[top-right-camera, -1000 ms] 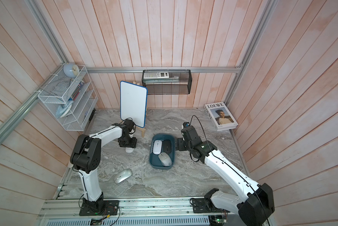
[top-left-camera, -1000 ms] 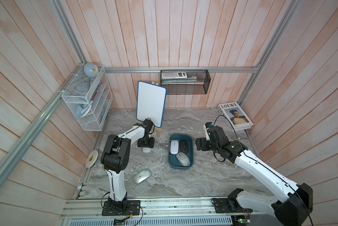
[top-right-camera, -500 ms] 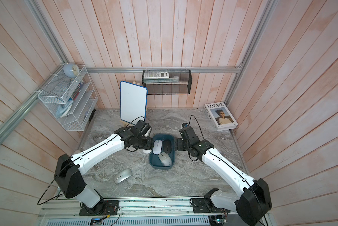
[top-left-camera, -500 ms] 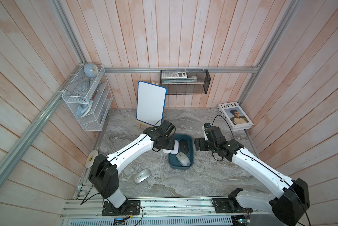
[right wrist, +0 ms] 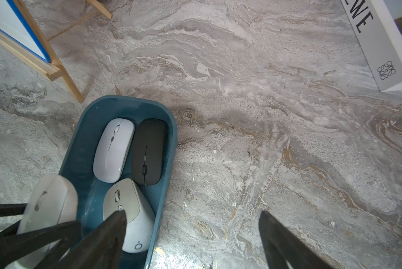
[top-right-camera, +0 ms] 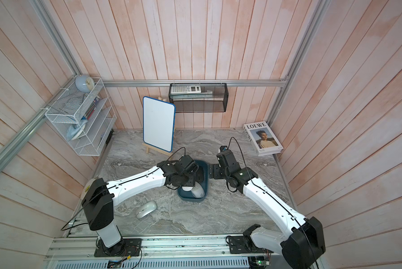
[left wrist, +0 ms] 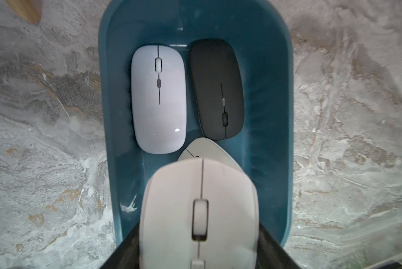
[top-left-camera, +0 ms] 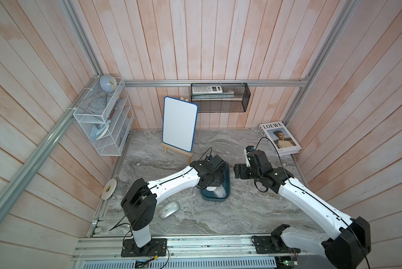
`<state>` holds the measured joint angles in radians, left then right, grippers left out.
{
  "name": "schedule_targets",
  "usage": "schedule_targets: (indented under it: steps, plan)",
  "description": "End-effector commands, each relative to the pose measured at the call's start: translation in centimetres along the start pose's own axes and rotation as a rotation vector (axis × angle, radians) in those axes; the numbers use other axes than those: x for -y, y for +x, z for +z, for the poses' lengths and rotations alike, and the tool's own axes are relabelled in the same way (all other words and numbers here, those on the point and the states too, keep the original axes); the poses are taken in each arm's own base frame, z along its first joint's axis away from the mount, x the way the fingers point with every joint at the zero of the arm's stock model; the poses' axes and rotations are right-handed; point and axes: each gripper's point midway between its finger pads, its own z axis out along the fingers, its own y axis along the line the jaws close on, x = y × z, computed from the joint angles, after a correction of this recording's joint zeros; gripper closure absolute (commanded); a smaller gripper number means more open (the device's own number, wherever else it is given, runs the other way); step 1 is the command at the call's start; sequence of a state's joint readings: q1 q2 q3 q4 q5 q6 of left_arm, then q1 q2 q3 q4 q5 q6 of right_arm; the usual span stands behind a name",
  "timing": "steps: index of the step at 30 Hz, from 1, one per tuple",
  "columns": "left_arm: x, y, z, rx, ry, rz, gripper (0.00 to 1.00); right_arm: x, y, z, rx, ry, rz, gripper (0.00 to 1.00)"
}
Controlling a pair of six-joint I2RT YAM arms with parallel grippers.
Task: Put the mouse in the storage box
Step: Place the mouse in the storage box.
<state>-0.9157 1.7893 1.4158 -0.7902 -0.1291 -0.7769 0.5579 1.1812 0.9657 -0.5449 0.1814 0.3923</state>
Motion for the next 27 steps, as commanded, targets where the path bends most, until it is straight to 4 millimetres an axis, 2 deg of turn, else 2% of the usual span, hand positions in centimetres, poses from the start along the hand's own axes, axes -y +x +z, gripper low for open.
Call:
schedule_targets:
  steps: [1, 8, 14, 24, 27]
  plan:
    - [-0.7, -1.0, 0.4, 0.051, -0.072, -0.029, 0.65, 0.3, 0.1, -0.2, 0.004, 0.000, 0.006, 0.07]
    - [-0.6, 0.0, 2.6, 0.015, -0.121, -0.014, 0.64, 0.6, 0.2, -0.2, 0.003, 0.005, 0.016, 0.07]
    - [-1.6, 0.4, 3.2, 0.006, -0.169, -0.016, 0.64, 0.6, 0.2, -0.2, 0.004, 0.004, 0.018, 0.07]
    - [-2.5, 1.8, 4.2, -0.030, -0.198, -0.029, 0.57, 0.6, 0.2, 0.0, -0.004, 0.005, 0.029, 0.07]
    - [-2.4, 2.0, 4.3, -0.037, -0.198, -0.025, 0.50, 0.6, 0.2, 0.2, -0.008, 0.004, 0.030, 0.07]
